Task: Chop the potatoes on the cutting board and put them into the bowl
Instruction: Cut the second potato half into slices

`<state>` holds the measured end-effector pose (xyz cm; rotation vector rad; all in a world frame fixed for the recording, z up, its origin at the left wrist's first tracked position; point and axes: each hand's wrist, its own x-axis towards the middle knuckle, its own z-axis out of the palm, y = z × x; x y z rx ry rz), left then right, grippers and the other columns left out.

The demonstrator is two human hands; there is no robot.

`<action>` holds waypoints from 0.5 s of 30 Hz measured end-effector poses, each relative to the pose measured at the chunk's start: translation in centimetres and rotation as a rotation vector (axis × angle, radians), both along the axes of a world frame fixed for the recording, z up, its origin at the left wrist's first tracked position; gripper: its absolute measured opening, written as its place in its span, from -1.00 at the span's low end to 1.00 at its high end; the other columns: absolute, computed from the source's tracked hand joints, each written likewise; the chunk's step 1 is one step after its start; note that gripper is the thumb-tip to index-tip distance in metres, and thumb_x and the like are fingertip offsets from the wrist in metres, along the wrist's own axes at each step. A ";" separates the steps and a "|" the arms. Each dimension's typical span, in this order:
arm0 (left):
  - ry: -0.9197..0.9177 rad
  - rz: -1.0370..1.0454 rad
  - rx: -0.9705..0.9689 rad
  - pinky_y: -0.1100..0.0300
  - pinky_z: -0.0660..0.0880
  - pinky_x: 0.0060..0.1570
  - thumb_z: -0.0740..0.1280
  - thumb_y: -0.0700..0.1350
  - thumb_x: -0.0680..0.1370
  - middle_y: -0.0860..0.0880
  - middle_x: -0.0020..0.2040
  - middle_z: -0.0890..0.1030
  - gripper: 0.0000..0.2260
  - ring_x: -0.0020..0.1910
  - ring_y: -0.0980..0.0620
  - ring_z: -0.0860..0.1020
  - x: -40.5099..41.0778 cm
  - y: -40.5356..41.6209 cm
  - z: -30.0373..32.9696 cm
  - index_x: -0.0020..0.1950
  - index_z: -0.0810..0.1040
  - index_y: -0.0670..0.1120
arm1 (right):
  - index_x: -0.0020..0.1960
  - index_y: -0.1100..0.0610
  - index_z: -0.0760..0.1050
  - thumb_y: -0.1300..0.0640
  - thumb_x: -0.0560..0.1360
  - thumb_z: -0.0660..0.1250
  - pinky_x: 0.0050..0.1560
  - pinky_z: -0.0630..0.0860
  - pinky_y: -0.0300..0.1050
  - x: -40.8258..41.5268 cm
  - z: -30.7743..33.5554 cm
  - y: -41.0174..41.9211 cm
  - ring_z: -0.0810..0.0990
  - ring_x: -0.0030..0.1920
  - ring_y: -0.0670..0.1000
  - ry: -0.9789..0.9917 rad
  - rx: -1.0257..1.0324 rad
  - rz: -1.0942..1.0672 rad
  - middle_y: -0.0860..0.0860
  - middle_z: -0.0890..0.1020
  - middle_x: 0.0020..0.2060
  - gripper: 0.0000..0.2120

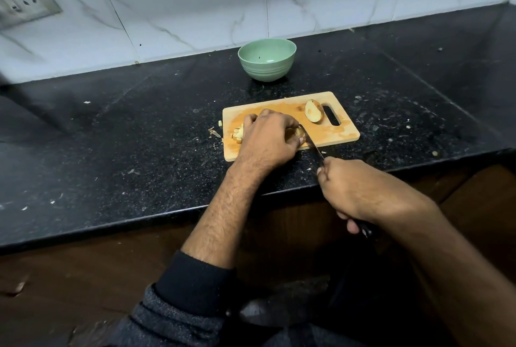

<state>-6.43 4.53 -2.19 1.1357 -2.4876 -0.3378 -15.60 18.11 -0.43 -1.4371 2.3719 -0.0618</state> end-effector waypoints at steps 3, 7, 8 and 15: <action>0.028 -0.002 0.019 0.00 0.12 0.38 0.41 0.09 0.55 0.10 0.23 0.59 -0.65 0.30 0.09 0.40 0.2 0.2 -0.3 0.33 0.57 0.09 | 0.01 0.20 0.45 0.20 0.68 0.18 -0.37 0.42 -0.16 0.3 1.1 1.2 0.47 -0.39 0.02 -0.065 0.043 -0.002 0.00 0.49 -0.37 -0.87; 0.043 0.005 0.012 -0.04 0.11 0.40 0.41 0.11 0.55 0.09 0.27 0.57 -0.64 0.34 0.09 0.39 0.4 0.3 -0.7 0.34 0.53 0.11 | 0.02 0.12 0.49 0.06 0.70 0.12 -0.47 0.47 -0.13 0.6 3.1 2.6 0.49 -0.62 -0.07 -0.153 0.037 -0.018 0.02 0.59 -0.43 -0.78; 0.043 0.008 0.009 -0.04 0.10 0.41 0.40 0.10 0.55 0.09 0.27 0.57 -0.64 0.34 0.09 0.39 0.4 0.4 -0.7 0.33 0.52 0.11 | 0.02 0.10 0.48 0.01 0.71 0.10 -0.46 0.48 -0.14 0.8 3.3 3.0 0.50 -0.61 -0.07 -0.158 0.031 -0.022 0.02 0.60 -0.42 -0.75; 0.110 0.014 0.031 -0.06 0.14 0.39 0.42 0.07 0.54 0.14 0.26 0.57 -0.60 0.33 0.08 0.42 0.5 0.7 -1.1 0.33 0.41 0.04 | -0.01 0.01 0.43 -0.16 0.70 -0.02 -0.29 0.62 -0.08 0.8 5.3 4.3 0.59 -0.53 -0.04 -0.106 -0.040 -0.044 0.04 0.65 -0.27 -0.65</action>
